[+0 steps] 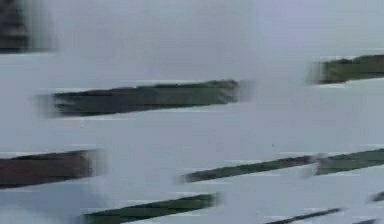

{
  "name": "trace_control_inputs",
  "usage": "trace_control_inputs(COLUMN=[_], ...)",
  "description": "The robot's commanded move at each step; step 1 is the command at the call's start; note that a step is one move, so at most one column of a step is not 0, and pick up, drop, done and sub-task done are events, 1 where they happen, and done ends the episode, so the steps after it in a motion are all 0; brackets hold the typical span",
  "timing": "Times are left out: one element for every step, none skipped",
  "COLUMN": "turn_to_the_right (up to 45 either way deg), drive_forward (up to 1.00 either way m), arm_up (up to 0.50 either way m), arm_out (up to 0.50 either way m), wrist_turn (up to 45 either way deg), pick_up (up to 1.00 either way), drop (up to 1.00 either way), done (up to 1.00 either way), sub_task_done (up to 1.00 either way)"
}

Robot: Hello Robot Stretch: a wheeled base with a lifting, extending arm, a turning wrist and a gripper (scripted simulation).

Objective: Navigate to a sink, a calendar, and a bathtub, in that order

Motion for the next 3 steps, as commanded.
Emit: trace_control_inputs(turn_to_the_right=[45.0,45.0,45.0], drive_forward=[0.0,0.0,0.0], arm_up=[0.0,0.0,0.0], arm_out=[0.0,0.0,0.0], wrist_turn=[0.0,0.0,0.0], pick_up=[0.0,0.0,0.0], drop=[0.0,0.0,0.0], done=[0.0,0.0,0.0], sub_task_done=[0.0,0.0,0.0])
